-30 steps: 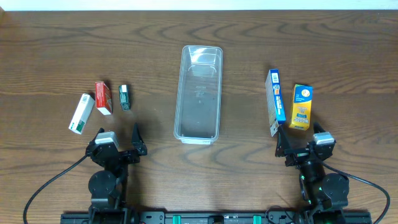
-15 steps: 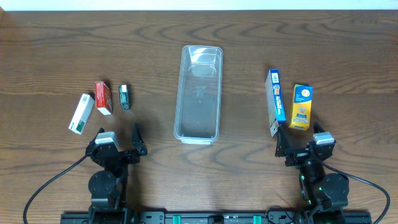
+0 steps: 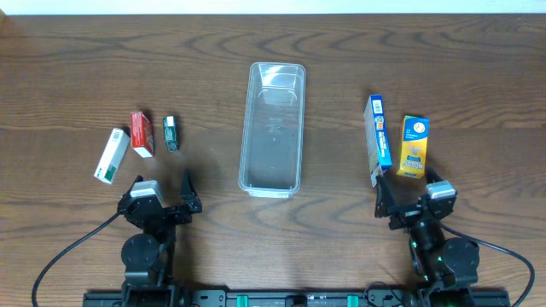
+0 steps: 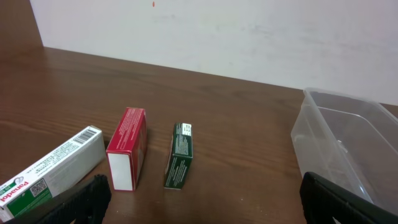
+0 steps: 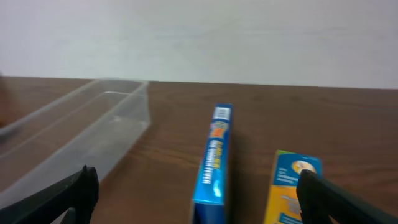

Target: Pack container

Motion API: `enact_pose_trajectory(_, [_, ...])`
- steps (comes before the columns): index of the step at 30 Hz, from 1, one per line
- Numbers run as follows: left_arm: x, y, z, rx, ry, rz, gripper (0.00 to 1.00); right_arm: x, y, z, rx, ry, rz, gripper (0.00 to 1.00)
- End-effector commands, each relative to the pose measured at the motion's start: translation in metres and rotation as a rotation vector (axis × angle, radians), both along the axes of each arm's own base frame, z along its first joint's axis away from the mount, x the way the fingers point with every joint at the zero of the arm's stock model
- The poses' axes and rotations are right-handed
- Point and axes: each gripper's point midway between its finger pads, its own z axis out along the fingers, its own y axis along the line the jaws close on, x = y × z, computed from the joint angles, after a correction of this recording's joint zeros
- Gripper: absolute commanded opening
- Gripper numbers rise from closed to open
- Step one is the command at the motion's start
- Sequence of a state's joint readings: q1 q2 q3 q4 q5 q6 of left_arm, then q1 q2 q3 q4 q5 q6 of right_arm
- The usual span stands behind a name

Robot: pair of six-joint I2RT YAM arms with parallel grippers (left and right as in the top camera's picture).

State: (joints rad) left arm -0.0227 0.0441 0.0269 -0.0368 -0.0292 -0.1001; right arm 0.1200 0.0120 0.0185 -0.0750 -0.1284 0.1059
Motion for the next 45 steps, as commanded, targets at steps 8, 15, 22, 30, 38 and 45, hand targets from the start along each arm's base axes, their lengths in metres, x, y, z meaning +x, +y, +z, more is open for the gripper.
enact_pose_trajectory(8, [-0.001,0.001,-0.020,0.016,0.058,0.003,0.98,-0.021,0.002,0.107,-0.066,-0.012,0.036,0.99])
enact_pose_trajectory(15, [-0.001,0.001,-0.020,0.016,0.058,0.003,0.98,0.012,0.002,0.137,-0.096,0.258,0.018,0.99])
enact_pose_trajectory(22, [-0.001,0.001,-0.020,0.016,0.058,0.003,0.98,0.063,0.017,0.139,-0.133,0.546,0.093,0.99])
enact_pose_trajectory(30, [-0.001,0.001,-0.020,0.016,0.058,0.003,0.98,0.105,0.034,0.089,-0.052,0.769,0.136,0.99])
enact_pose_trajectory(38, [-0.001,0.001,-0.020,0.016,0.058,0.003,0.98,0.135,0.031,0.034,-0.037,0.922,0.076,0.99])
enact_pose_trajectory(45, [-0.001,0.001,-0.020,0.016,0.058,0.003,0.98,0.141,0.024,-0.005,-0.103,1.027,-0.021,0.96])
